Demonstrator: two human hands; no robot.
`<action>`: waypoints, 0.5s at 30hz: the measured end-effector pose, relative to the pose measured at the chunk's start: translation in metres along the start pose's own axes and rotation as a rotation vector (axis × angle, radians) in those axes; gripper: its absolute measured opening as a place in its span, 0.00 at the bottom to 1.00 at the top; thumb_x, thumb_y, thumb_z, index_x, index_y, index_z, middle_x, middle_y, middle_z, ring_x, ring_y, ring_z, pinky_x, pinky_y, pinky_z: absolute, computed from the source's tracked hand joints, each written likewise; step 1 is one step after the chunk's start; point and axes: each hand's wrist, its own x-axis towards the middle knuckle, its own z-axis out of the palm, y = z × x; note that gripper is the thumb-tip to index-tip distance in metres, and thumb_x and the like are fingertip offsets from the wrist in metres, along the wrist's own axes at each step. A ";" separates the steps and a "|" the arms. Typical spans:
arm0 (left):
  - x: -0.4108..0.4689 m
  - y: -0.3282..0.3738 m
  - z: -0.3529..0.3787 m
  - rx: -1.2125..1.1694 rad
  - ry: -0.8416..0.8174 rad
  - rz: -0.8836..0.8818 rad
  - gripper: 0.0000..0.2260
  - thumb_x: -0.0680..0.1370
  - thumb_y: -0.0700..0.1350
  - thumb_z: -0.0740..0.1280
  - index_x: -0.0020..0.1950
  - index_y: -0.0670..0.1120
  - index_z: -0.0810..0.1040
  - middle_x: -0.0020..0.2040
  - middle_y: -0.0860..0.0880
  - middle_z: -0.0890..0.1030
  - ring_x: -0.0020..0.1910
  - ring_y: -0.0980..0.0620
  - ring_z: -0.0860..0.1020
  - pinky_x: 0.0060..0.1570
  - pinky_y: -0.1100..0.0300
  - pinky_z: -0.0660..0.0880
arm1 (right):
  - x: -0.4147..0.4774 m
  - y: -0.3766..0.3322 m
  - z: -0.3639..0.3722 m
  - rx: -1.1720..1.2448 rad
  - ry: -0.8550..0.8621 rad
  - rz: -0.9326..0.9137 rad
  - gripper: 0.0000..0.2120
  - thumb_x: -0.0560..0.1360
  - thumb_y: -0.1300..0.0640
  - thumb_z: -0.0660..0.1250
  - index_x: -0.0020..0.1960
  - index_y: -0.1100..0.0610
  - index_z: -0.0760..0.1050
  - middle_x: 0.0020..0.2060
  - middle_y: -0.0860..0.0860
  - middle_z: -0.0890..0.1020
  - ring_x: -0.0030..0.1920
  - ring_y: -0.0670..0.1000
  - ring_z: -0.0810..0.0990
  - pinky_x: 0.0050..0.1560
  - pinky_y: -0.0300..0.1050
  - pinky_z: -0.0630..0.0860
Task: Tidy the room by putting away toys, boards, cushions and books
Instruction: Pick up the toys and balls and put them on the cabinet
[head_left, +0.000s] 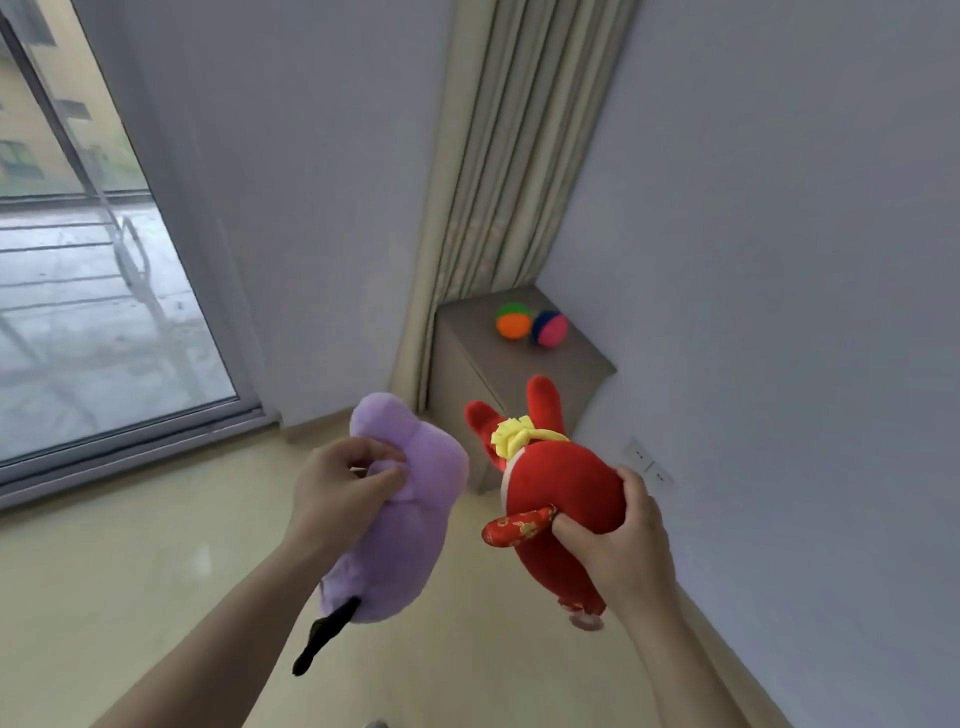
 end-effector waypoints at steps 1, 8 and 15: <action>0.014 0.005 0.004 0.010 -0.018 -0.003 0.08 0.70 0.38 0.70 0.37 0.51 0.83 0.33 0.62 0.82 0.32 0.67 0.76 0.34 0.68 0.67 | 0.011 -0.001 0.001 -0.007 0.014 0.009 0.38 0.67 0.46 0.74 0.72 0.47 0.60 0.59 0.46 0.71 0.52 0.48 0.71 0.34 0.34 0.72; 0.123 0.035 0.052 0.057 -0.115 -0.013 0.08 0.69 0.39 0.71 0.39 0.52 0.83 0.37 0.53 0.83 0.38 0.60 0.78 0.34 0.66 0.67 | 0.111 0.005 0.007 -0.026 0.074 0.085 0.38 0.67 0.42 0.73 0.71 0.46 0.60 0.63 0.47 0.71 0.52 0.48 0.71 0.47 0.44 0.75; 0.230 0.063 0.122 0.096 -0.104 -0.033 0.08 0.69 0.40 0.72 0.40 0.53 0.83 0.36 0.55 0.82 0.37 0.59 0.77 0.33 0.64 0.67 | 0.235 0.023 0.008 -0.008 0.094 0.133 0.37 0.68 0.43 0.73 0.71 0.46 0.59 0.63 0.48 0.71 0.53 0.48 0.71 0.47 0.45 0.75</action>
